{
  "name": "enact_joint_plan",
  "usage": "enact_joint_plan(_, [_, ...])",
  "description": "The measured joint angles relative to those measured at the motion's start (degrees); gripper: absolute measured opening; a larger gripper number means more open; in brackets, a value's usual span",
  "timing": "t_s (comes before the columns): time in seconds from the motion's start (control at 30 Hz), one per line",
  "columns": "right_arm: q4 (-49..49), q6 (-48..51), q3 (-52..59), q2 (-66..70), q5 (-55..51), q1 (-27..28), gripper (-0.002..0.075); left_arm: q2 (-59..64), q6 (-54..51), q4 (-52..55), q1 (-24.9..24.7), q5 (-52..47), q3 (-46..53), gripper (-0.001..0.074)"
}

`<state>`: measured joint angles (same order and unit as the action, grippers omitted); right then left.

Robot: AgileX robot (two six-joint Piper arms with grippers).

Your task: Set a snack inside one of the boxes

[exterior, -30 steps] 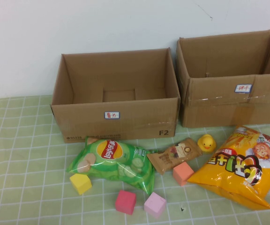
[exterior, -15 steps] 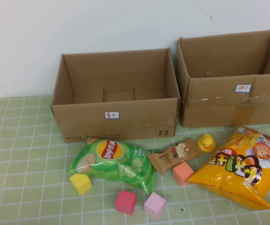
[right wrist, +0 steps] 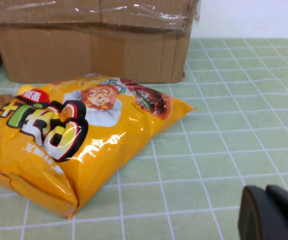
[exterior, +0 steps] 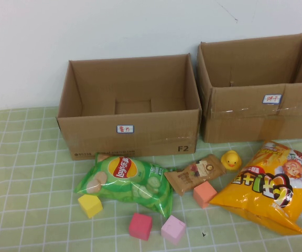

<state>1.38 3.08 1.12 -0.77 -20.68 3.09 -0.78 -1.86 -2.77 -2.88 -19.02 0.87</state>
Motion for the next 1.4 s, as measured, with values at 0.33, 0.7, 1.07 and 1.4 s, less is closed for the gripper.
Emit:
enact_joint_plan(0.33, [0.0, 0.0, 0.0, 0.0, 0.0, 0.0, -0.0002, 0.0, 0.0, 0.0, 0.0, 0.0, 0.0, -0.0001])
enact_joint_plan(0.7, [0.3, 0.0, 0.5, 0.0, 4.5, 0.0, -0.0002, 0.0, -0.2, 0.1, 0.0, 6.3, 0.3, -0.0001])
enact_joint_plan(1.07, [0.5, 0.0, 0.6, 0.0, 44.2, 0.0, -0.0002, 0.0, -0.1, 0.1, 0.0, 38.0, 0.3, -0.0001])
enact_joint_plan(1.4, [0.2, -1.9, 0.6, 0.0, 63.2, 0.0, -0.0002, 0.0, 3.2, 0.1, 0.0, 55.0, 0.3, -0.0001])
